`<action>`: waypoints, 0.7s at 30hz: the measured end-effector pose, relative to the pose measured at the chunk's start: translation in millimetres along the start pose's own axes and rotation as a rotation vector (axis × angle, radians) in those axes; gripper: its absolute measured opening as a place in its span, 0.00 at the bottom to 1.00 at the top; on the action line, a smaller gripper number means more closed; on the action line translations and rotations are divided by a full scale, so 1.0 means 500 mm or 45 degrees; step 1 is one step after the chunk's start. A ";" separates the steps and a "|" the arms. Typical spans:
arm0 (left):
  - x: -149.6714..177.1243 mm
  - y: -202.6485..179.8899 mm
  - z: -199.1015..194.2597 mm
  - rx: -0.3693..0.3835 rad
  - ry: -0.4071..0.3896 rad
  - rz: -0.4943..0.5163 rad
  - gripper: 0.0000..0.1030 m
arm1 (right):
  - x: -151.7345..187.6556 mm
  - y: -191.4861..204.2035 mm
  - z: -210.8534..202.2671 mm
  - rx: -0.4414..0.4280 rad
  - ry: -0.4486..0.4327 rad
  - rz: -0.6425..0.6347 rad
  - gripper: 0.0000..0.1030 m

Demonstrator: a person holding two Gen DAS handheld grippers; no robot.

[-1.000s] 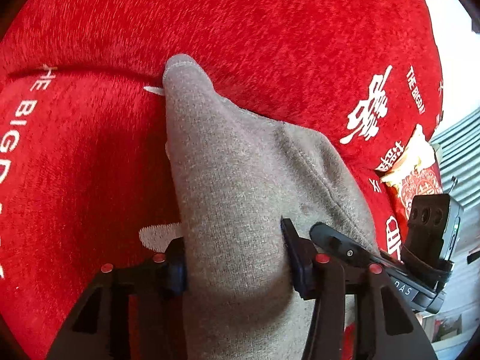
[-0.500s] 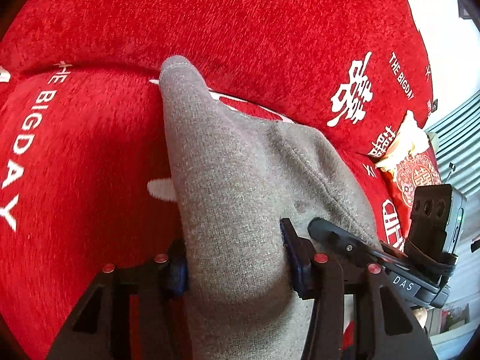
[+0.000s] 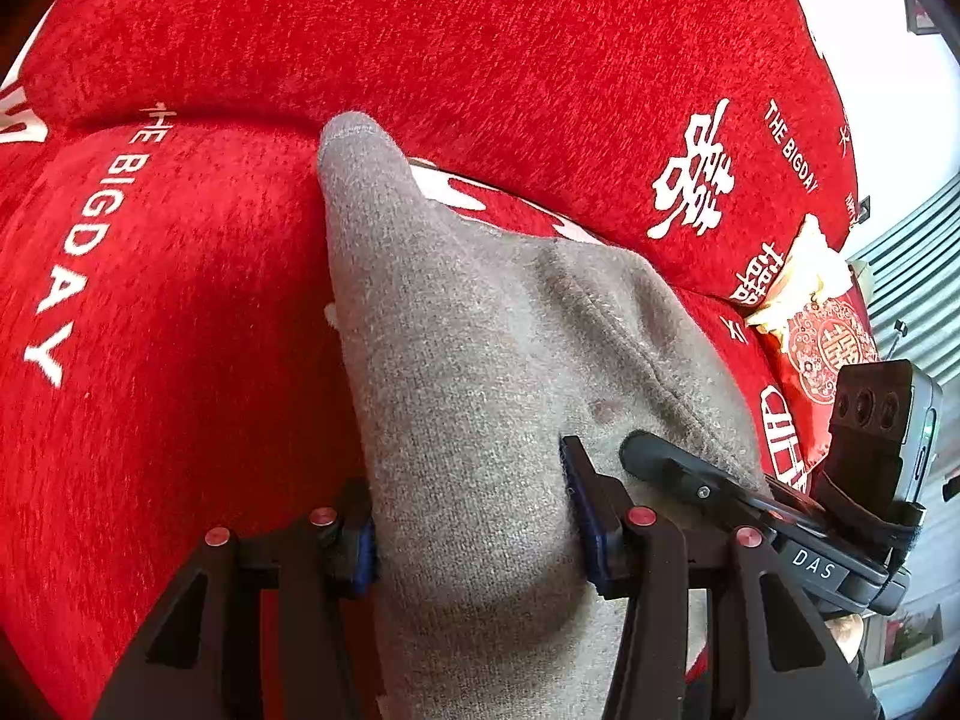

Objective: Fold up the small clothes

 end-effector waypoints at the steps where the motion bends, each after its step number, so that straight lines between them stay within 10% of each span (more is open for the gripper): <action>1: 0.003 0.001 -0.004 -0.001 -0.003 0.001 0.50 | 0.003 0.004 -0.002 0.003 -0.001 -0.005 0.40; 21: 0.056 0.022 -0.069 -0.011 -0.042 0.009 0.50 | 0.059 0.064 -0.027 0.012 -0.003 -0.053 0.40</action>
Point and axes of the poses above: each gripper's, at about its wrist camera, not at the fingertips, and z roughly the way its jaws point, y to its left, x to its underside, the point moved 7 cm from there along z, roughly the way its jaws point, and after that the axes turned 8 degrees about -y, right-handed, at the moved point
